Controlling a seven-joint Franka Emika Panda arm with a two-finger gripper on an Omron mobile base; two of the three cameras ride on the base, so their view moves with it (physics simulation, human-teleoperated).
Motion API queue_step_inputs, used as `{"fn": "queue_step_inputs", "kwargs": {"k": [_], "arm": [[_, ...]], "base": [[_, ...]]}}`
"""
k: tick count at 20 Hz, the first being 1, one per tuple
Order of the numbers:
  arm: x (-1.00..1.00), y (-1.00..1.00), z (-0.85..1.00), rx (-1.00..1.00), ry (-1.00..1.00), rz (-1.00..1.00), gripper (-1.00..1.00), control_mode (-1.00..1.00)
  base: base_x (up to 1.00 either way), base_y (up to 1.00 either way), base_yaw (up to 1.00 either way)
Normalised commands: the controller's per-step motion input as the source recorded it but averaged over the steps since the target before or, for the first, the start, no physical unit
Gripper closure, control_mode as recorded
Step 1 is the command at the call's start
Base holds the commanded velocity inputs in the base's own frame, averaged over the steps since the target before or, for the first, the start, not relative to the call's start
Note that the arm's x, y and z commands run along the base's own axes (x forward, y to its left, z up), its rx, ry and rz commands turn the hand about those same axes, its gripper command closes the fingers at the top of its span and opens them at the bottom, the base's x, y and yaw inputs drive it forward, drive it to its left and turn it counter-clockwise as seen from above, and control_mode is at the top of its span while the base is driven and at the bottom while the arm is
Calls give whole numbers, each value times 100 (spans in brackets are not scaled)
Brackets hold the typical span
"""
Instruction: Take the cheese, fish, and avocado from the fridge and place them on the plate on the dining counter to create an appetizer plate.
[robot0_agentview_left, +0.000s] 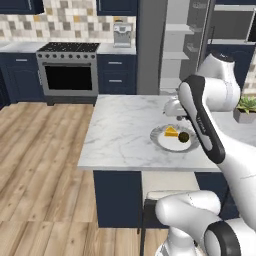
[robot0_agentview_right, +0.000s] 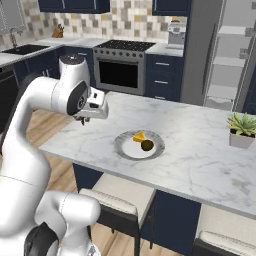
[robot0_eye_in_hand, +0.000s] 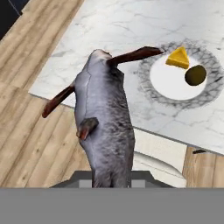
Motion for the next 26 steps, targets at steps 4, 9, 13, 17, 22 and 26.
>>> {"fn": "queue_step_inputs", "kwargs": {"k": [4, 9, 13, 17, 22, 26], "arm": [[1, -8, -54, -8, 4, 0, 100, -100], [0, -12, -58, -12, 0, -1, 100, -100], [0, -29, -53, -10, 0, -3, 100, -100], [0, -47, -20, -1, 6, -4, 100, -100], [2, -51, -18, 0, 18, -3, 100, -100], [21, -28, -32, 0, 12, -1, 100, -100]], "base": [[0, 0, 0], [0, 0, 0], [0, 0, 0], [0, 0, 0], [0, 0, 0], [0, 0, 0]]}}
